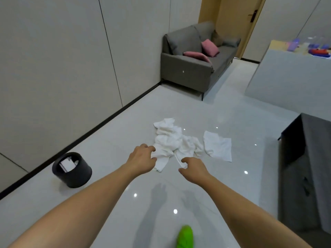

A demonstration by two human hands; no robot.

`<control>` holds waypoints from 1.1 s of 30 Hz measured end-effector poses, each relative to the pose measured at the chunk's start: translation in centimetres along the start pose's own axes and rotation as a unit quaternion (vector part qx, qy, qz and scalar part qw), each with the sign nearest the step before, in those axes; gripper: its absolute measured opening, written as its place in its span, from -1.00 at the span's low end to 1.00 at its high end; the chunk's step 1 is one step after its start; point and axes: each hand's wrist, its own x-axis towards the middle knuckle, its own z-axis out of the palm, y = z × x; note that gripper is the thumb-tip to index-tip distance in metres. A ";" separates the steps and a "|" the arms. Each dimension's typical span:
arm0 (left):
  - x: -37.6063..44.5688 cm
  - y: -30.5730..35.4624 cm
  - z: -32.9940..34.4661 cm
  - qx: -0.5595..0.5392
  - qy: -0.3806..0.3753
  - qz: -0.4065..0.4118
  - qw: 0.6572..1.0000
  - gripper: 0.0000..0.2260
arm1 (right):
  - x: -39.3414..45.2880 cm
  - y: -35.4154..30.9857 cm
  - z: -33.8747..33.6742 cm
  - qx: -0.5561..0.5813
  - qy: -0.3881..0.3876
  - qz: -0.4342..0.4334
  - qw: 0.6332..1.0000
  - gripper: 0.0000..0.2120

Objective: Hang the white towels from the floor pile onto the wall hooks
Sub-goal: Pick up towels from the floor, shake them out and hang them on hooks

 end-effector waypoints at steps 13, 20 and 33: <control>27.4 -7.8 4.3 -0.018 -0.077 -0.132 0.988 -0.61 | 30.0 3.9 5.2 0.013 -0.159 0.040 0.986 -0.52; 37.0 -11.6 8.3 -0.095 -0.094 -0.231 0.964 -0.66 | 40.6 4.6 9.4 0.043 -0.208 0.097 0.972 -0.57; 54.4 -32.4 37.6 -0.106 -0.189 -0.230 0.949 -0.70 | 61.2 13.6 41.7 0.091 -0.185 0.222 0.953 -0.61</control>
